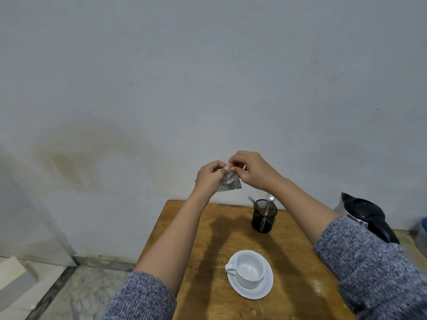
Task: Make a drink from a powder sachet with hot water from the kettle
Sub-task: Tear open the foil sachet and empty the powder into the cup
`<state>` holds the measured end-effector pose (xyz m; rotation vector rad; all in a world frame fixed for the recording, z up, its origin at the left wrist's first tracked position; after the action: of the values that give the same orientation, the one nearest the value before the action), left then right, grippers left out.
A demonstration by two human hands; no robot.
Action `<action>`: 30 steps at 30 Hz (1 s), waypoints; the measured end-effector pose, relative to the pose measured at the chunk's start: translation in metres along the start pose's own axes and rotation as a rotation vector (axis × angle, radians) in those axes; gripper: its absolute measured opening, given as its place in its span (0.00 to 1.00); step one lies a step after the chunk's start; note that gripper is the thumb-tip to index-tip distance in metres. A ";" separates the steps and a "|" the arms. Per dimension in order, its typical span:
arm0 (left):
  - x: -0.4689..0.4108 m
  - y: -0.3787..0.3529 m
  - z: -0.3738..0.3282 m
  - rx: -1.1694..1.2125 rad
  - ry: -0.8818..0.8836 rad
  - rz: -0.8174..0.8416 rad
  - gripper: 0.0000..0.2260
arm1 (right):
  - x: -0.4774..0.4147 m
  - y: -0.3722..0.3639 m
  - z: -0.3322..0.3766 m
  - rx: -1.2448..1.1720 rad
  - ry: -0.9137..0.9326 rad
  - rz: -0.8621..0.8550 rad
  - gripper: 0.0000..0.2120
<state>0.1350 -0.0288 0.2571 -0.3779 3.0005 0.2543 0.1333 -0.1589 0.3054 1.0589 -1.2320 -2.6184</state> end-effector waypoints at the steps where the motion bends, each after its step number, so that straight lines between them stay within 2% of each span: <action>1: -0.001 0.000 0.001 0.004 0.008 0.004 0.06 | 0.000 -0.001 0.000 0.005 0.016 -0.004 0.05; 9: 0.002 0.005 0.005 0.029 0.051 -0.012 0.05 | 0.006 -0.009 0.006 0.019 0.100 -0.008 0.05; 16: 0.003 0.006 0.007 0.075 0.098 -0.017 0.11 | 0.010 -0.017 0.005 0.057 0.131 -0.004 0.07; 20: 0.004 0.012 0.003 0.019 -0.001 -0.019 0.06 | 0.008 -0.014 0.000 -0.078 -0.059 -0.034 0.05; 24: 0.005 0.019 -0.004 -0.045 -0.131 -0.002 0.05 | 0.005 -0.010 -0.004 -0.244 -0.255 -0.076 0.10; 30: 0.010 0.024 -0.009 -0.067 -0.220 -0.026 0.04 | 0.002 -0.007 -0.002 -0.321 -0.332 -0.031 0.12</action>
<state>0.1188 -0.0099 0.2685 -0.3680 2.7752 0.3693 0.1346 -0.1557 0.2983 0.6133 -0.7935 -2.9665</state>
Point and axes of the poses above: each hand's wrist, its own x-axis away from the middle knuckle, its own y-axis out of the back of the hand, z = x × y, the point moved 4 cm from there along -x, towards the middle knuckle, and after that the axes turned 12 degrees about -z, right-handed, at the moved point
